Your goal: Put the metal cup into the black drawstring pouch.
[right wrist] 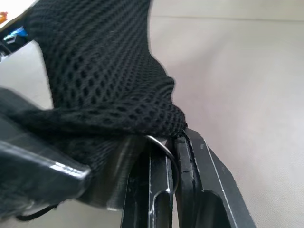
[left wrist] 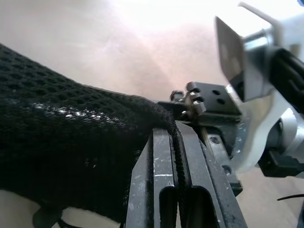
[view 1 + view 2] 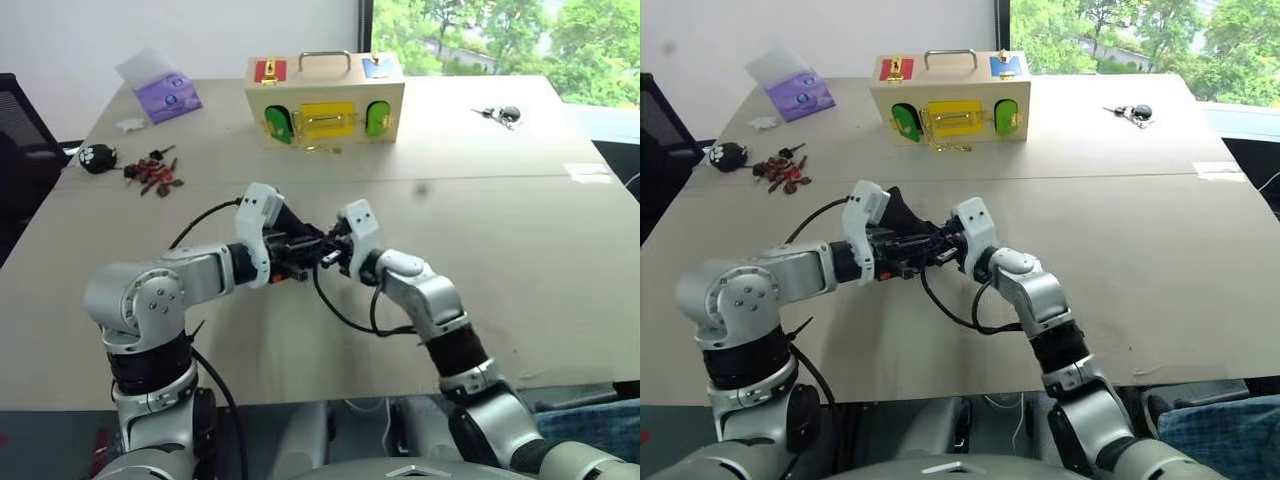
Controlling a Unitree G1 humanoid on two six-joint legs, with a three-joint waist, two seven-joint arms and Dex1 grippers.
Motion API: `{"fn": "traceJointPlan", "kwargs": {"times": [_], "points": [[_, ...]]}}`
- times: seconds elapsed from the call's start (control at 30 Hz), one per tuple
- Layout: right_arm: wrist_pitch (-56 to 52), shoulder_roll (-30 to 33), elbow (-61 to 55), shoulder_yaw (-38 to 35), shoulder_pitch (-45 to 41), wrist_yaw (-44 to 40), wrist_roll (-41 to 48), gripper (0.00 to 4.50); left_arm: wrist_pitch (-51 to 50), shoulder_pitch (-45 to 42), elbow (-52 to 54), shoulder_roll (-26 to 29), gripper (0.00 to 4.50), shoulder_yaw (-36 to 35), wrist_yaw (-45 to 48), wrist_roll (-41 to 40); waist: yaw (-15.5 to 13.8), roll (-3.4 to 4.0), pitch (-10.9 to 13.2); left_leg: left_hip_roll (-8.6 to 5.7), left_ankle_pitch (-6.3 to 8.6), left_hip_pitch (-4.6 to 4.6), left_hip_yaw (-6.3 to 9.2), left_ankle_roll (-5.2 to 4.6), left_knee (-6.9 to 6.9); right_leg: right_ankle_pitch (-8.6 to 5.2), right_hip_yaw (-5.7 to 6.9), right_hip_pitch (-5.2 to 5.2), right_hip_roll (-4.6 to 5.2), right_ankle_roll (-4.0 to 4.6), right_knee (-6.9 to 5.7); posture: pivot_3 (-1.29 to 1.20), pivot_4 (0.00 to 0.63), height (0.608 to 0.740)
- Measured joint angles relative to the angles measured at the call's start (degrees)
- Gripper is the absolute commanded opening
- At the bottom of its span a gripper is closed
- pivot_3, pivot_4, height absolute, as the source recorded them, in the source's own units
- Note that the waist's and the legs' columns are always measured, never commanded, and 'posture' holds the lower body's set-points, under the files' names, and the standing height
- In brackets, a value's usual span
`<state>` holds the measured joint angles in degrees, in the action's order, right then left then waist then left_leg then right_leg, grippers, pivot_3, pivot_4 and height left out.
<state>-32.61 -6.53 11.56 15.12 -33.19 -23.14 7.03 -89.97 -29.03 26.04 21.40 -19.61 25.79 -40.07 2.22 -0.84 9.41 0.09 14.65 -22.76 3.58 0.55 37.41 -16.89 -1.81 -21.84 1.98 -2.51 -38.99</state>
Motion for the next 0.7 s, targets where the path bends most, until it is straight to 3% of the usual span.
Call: {"fn": "traceJointPlan", "kwargs": {"times": [0.1, 0.13, 0.23, 0.37, 0.47, 0.53, 0.7], "points": [[17.3, 8.7, 2.8, 12.4, -3.1, 2.6, -14.5, 0.07, -1.1, 0.0, 0.0, -1.7, 0.0, -1.2, -1.1, 0.0, 0.1, 0.01, 0.0, -0.05, 0.0, 0.0, -0.05, 0.0, 0.0, 0.0, -0.03, -0.03, -0.04, -0.01, 0.01, 0.0, 0.15, 0.74], [20.9, 9.7, 3.7, 13.4, -3.5, 2.8, -16.2, 0.07, -1.1, 0.0, 0.0, -1.7, 0.0, -1.2, -1.2, -0.1, 0.1, -0.01, 0.0, -0.05, 0.0, 0.0, -0.06, 0.0, 0.0, 0.0, -0.03, -0.03, -0.04, -0.01, 0.01, 0.0, 0.15, 0.74], [15.1, 0.8, 5.0, 5.3, -0.4, 0.7, -6.2, 0.07, -0.3, 0.1, 0.5, -2.0, 0.0, -1.1, -1.5, -0.1, 0.5, -0.04, 0.0, 0.18, 0.01, 0.01, -0.06, 0.03, -0.06, 0.0, -0.1, -0.04, 0.0, 0.0, -0.01, 0.0, 0.15, 0.74], [5.5, -1.3, 4.4, -0.4, -0.1, -3.1, 4.4, 0.07, 0.4, 1.7, 1.2, -2.5, 0.0, -1.1, -1.9, -0.2, 0.1, -0.01, 0.0, 0.1, 0.01, -0.01, 0.01, 0.03, -0.09, 0.0, -0.04, -0.05, 0.02, 0.01, 0.03, 0.0, 0.15, 0.74], [9.9, -0.3, 4.6, 2.9, -0.1, -3.1, 0.3, 0.07, 1.3, 2.3, 1.2, -2.6, 0.0, -1.1, -1.9, -0.5, 0.1, -0.01, 0.0, -0.02, 0.01, -0.02, -0.01, 0.01, -0.07, 0.0, -0.06, -0.05, -0.02, 0.0, 0.04, 0.0, 0.15, 0.74], [19.3, 4.0, 5.8, 9.1, -1.3, -2.6, -7.8, 0.07, 1.7, 2.2, 1.0, -2.7, 0.0, -1.4, -2.0, -0.6, 0.1, -0.01, 0.0, -0.04, 0.01, -0.01, -0.01, 0.02, -0.07, 0.0, -0.05, -0.06, -0.05, 0.0, 0.03, 0.0, 0.15, 0.74], [26.8, 5.0, 10.0, 9.4, -2.2, -1.7, -11.8, 0.07, 0.8, 1.7, 0.4, -4.2, 0.0, -4.1, -2.0, -2.2, 0.3, -0.01, 0.0, 0.04, 0.0, -0.01, -0.01, 0.03, -0.07, 0.0, -0.06, -0.06, -0.05, 0.0, 0.01, 0.0, 0.15, 0.74]]}}
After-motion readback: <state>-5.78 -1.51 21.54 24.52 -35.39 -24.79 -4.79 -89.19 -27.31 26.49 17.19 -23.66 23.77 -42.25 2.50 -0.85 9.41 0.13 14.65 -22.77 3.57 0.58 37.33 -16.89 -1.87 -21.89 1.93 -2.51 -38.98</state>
